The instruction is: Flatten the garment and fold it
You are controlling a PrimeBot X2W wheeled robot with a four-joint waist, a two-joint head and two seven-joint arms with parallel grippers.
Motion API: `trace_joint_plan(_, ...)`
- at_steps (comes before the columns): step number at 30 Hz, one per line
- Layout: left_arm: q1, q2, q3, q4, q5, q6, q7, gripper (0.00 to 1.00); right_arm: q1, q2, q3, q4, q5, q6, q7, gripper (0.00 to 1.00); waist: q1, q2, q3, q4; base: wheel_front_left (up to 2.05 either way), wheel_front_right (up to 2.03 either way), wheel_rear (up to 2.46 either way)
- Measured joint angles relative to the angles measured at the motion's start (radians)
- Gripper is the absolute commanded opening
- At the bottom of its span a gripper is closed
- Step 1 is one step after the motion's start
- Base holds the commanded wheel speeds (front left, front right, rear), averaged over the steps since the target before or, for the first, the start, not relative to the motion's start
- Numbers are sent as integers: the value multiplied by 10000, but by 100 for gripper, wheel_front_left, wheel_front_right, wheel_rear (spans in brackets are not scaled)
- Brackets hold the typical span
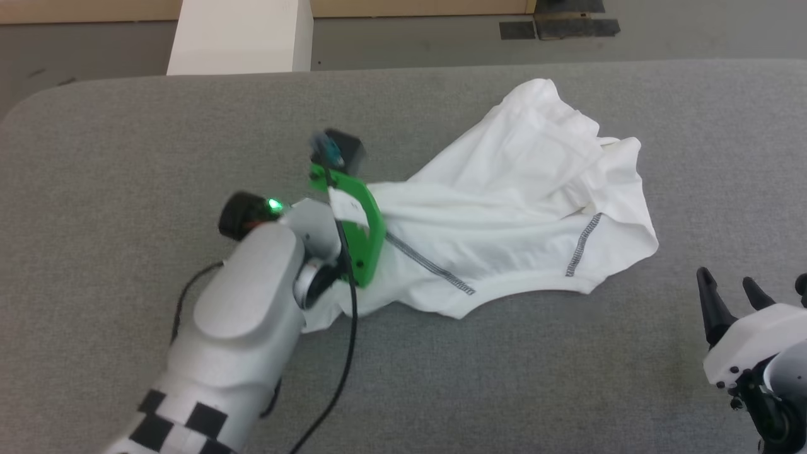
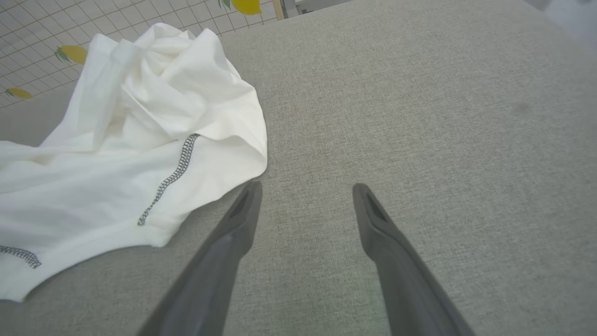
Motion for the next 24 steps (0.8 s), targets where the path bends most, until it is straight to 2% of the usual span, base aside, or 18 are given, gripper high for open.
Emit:
trace_joint_plan(6,-1095,165,290,568,165,305,-602,0,-324,6,349,-86,-113,0,33,100,0,0,443,-191,0,0,0)
trace_joint_plan(11,-1466,199,249,1459,228,320,-639,0,-461,6,523,-140,-153,0,46,100,0,0,857,-439,0,0,0)
trace_joint_plan(12,-1464,173,280,1618,196,322,-658,20,-468,4,520,-138,-155,0,46,100,0,0,931,-490,0,0,0)
trace_joint_plan(14,-1463,113,280,1866,148,320,-756,100,-468,4,487,-119,-157,0,42,100,0,0,1038,-556,0,0,0)
trace_joint_plan(19,-1450,-82,535,2010,-247,213,-1438,100,-434,4,412,96,-157,0,6,100,1,0,941,-524,0,0,0)
trace_joint_plan(24,-1068,-71,1398,941,-1011,171,-3012,100,-225,2,412,255,-146,0,-46,100,1,0,522,-363,0,0,0)
